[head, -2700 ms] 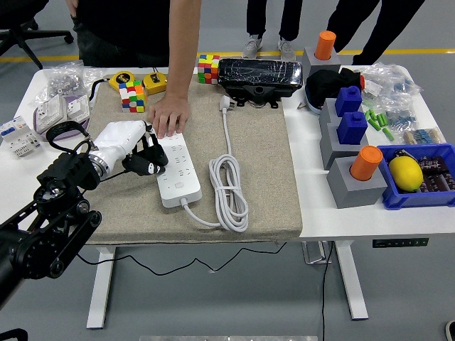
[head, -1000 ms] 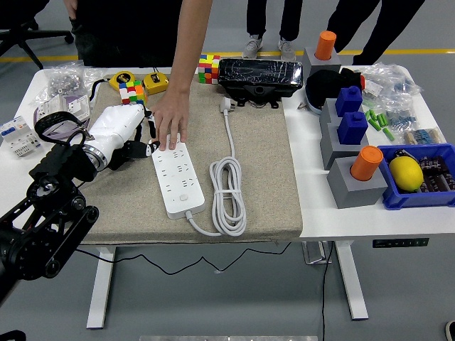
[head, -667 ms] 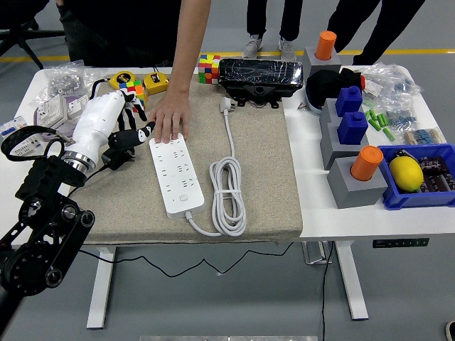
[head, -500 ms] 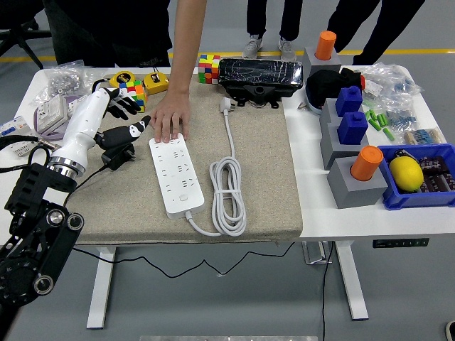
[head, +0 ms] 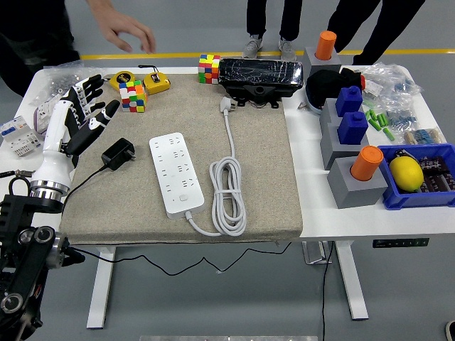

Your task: Pick up the plug,place it near the board,insert it into the board,press the button

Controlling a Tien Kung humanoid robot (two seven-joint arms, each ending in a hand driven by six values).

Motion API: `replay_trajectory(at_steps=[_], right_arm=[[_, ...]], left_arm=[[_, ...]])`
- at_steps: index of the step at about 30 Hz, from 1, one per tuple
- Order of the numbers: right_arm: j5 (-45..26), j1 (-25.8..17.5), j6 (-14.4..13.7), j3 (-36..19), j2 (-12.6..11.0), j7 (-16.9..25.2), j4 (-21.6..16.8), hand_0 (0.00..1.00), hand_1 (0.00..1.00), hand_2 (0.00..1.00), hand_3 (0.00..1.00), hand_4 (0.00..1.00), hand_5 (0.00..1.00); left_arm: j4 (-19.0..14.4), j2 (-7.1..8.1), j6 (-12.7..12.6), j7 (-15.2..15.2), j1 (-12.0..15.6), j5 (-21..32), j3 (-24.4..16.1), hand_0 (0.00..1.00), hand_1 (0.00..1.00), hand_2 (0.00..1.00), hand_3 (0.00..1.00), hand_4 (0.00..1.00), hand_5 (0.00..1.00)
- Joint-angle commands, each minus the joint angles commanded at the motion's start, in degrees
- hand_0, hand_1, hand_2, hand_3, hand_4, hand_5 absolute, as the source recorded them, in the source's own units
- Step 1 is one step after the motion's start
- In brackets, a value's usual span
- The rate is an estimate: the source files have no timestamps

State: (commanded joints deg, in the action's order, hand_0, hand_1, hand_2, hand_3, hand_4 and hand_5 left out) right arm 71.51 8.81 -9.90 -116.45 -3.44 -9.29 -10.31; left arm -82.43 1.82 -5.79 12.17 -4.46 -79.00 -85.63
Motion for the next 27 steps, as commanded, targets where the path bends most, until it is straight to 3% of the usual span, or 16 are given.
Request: replay_trajectory(at_steps=[2,3,6,15,27], right_arm=[[1.5,0.0,-0.5,-1.6,0.2,-0.5,0.0,0.785,0.694,0.713,0.760,0.998,0.998],[2.4,0.1,-0.7,-2.4,0.4,-0.8,0.0,0.787,0.693,0.713,0.761,0.998,0.998],[3.0,0.3,-0.9,-2.6,0.6,-0.6,0.0,0.787,0.693,0.713,0.761,0.998,0.998],[2.4,0.7,-0.9,-0.6,0.6,-0.6,0.0,0.785,0.693,0.713,0.761,0.998,0.998],[1.8,-0.8,-0.3,-0.9,0.7,-0.9,0.0,0.787,0.694,0.714,0.760,0.998,0.998]], left_arm=[[0.4,0.46,1.4,0.2,1.1,3.8,0.3,0.779,0.899,0.913,0.854,0.998,0.799],[0.6,0.63,1.9,0.3,1.5,5.5,0.4,0.797,0.902,0.916,0.875,0.998,0.910],[1.0,0.75,2.8,0.2,1.9,8.7,0.3,0.797,0.902,0.916,0.875,0.998,0.910],[2.2,1.08,2.6,-2.6,2.1,4.2,-0.3,0.841,0.923,0.931,0.892,0.998,0.941],[1.7,1.59,0.8,-2.0,0.4,1.3,0.7,0.828,0.915,0.916,0.886,0.998,0.926]])
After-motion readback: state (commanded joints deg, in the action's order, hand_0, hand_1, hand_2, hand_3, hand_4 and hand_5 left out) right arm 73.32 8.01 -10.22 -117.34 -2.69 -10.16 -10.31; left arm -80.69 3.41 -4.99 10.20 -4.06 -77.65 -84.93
